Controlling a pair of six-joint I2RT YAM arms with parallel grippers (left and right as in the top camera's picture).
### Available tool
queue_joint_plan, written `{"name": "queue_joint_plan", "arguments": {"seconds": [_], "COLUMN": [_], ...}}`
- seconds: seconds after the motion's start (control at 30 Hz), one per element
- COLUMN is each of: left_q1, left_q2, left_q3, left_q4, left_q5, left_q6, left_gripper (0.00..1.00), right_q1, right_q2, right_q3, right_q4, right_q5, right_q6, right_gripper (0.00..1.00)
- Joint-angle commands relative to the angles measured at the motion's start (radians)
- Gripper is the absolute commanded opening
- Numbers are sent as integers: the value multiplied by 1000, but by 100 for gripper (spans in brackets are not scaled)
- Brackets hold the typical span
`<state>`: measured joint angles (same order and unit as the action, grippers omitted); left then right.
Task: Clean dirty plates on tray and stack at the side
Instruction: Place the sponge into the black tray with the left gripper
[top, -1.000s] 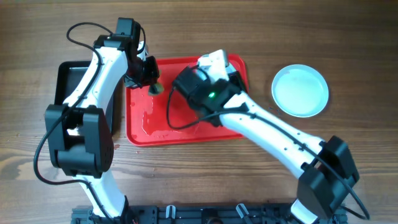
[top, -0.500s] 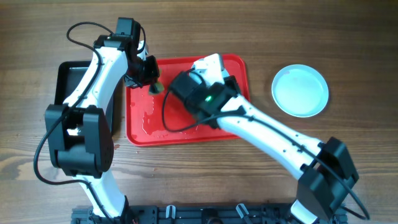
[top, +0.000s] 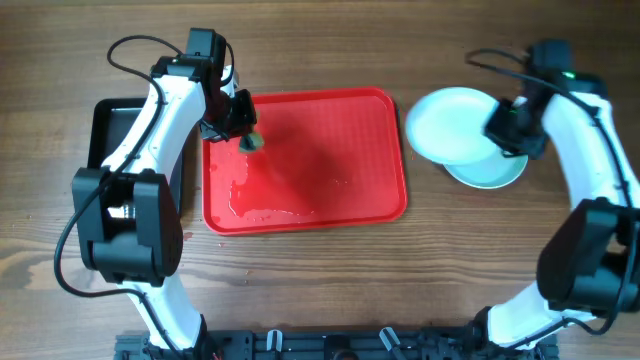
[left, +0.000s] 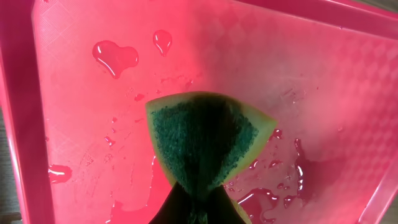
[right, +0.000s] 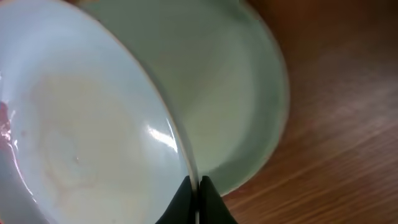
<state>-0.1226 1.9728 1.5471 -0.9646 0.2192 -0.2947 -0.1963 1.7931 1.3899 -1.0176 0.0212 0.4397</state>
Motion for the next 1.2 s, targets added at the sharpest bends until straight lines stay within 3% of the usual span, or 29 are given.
{"name": "queue_joint_plan", "arguments": {"seconds": [0.0, 0.13, 0.23, 0.37, 0.47, 0.67, 0.9, 1.07, 1.13, 1.17], "left_q1": [-5, -5, -5, -5, -5, -4, 57, 64, 70, 82], "left_q2": [8, 8, 8, 8, 8, 5, -179, -232, -232, -232], "left_q3": [-5, -5, -5, -5, -5, 3, 74, 74, 74, 73], "left_q4": [0, 0, 0, 0, 0, 20, -146, -238, -317, -359], "left_q5": [19, 19, 19, 19, 19, 19, -30, -31, -110, -231], "left_q6": [-13, -13, -13, -13, -13, -13, -13, -13, -13, -41], "left_gripper": [4, 4, 4, 4, 4, 4, 4, 4, 4, 4], "right_q1": [-154, -243, -232, -181, -121, -92, 228, 422, 455, 469], "right_q2": [-24, -24, -24, -24, -24, -47, -130, -130, -130, -130], "right_q3": [-89, -198, -203, -203, -194, -38, 24, 24, 24, 24], "right_q4": [23, 107, 145, 179, 192, 112, 135, 167, 172, 171], "right_q5": [-24, -50, -161, -362, -367, -539, -510, -391, -389, -380], "right_q6": [-22, -16, -96, -235, -249, -261, -274, -185, -184, -179], "right_gripper": [4, 4, 26, 37, 43, 43, 45, 47, 47, 48]}}
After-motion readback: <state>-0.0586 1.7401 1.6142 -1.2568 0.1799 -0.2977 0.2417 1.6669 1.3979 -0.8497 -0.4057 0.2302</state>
